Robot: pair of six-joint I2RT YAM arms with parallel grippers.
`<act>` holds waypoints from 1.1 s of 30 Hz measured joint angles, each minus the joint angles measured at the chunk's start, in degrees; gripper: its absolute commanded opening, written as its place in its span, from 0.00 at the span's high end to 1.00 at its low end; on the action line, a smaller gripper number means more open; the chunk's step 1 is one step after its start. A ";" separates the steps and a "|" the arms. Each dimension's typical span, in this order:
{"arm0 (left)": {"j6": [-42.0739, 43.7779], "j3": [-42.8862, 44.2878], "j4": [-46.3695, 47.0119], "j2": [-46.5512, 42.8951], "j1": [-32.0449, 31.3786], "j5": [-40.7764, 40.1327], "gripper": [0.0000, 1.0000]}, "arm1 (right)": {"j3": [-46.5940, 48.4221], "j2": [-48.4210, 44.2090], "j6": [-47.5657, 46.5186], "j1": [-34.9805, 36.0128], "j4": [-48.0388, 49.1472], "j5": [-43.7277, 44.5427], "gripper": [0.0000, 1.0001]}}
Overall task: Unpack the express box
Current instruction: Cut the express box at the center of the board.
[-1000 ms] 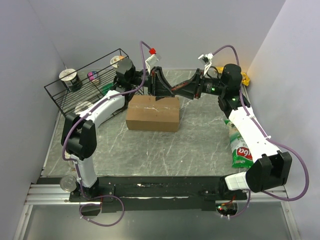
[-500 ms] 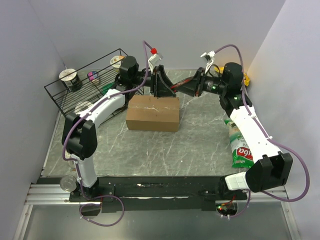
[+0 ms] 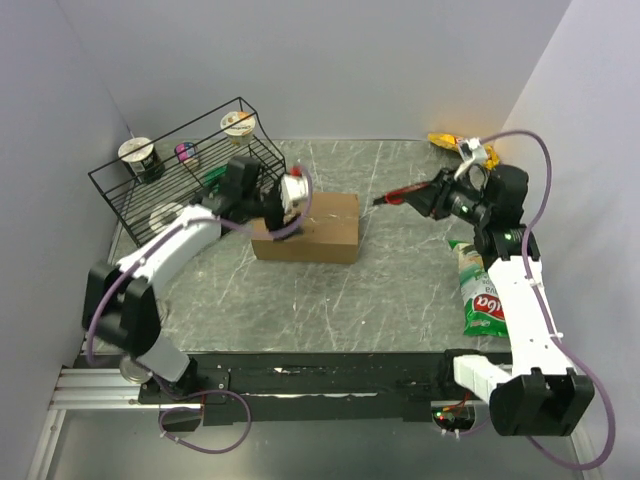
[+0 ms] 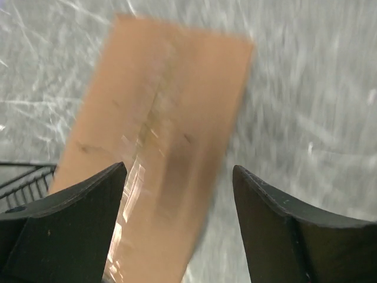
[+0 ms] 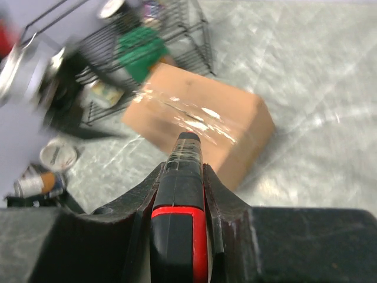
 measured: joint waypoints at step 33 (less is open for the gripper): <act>9.73 -0.24 13.03 13.94 -12.02 -4.07 0.20 | -20.81 12.24 26.18 -9.33 32.89 -1.03 1.00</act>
